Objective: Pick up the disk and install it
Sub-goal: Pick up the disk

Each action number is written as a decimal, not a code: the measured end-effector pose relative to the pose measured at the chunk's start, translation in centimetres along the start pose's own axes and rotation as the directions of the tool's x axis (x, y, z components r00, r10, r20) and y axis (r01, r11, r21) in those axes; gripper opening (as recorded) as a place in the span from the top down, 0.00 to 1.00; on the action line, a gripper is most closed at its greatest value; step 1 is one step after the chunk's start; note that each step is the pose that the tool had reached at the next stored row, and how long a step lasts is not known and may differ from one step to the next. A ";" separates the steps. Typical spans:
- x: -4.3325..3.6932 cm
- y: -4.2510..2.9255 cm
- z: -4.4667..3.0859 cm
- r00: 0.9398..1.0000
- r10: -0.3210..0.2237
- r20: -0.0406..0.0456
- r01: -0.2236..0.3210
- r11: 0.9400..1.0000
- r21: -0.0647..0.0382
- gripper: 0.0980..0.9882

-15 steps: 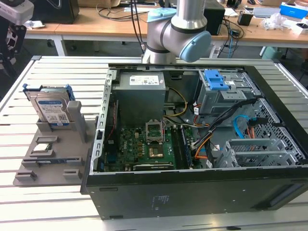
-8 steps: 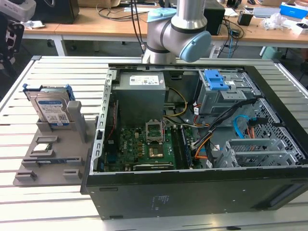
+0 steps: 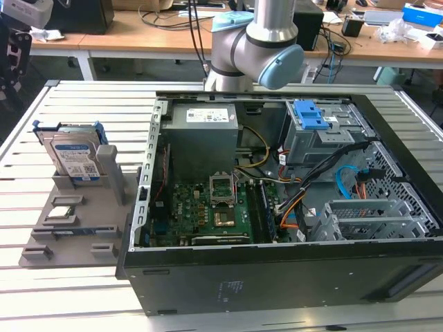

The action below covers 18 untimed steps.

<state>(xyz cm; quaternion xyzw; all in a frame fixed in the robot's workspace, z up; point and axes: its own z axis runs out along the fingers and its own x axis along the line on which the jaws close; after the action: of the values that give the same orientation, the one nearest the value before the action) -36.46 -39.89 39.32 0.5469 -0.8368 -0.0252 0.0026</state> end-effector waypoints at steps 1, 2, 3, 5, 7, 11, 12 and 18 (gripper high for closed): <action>0.00 0.00 0.00 1.000 -0.025 -0.001 0.025 1.000 -0.001 0.99; 0.00 0.00 0.00 0.998 -0.059 -0.003 0.059 0.998 -0.002 0.99; 0.00 0.00 0.00 0.997 -0.078 -0.003 0.078 0.997 -0.002 0.99; 0.00 0.00 0.00 0.993 -0.119 -0.005 0.119 0.993 -0.003 0.99; 0.00 0.00 0.00 0.990 -0.144 -0.006 0.143 0.990 -0.004 0.99; 0.00 0.00 0.00 0.982 -0.191 -0.008 0.191 0.982 -0.005 0.99; 0.00 0.00 0.00 0.978 -0.209 -0.009 0.209 0.978 -0.006 0.99; 0.00 0.00 0.00 0.957 -0.291 -0.012 0.291 0.957 -0.009 0.99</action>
<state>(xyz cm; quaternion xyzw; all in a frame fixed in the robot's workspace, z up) -36.46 -39.89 39.32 0.6643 -0.7470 -0.0246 0.0063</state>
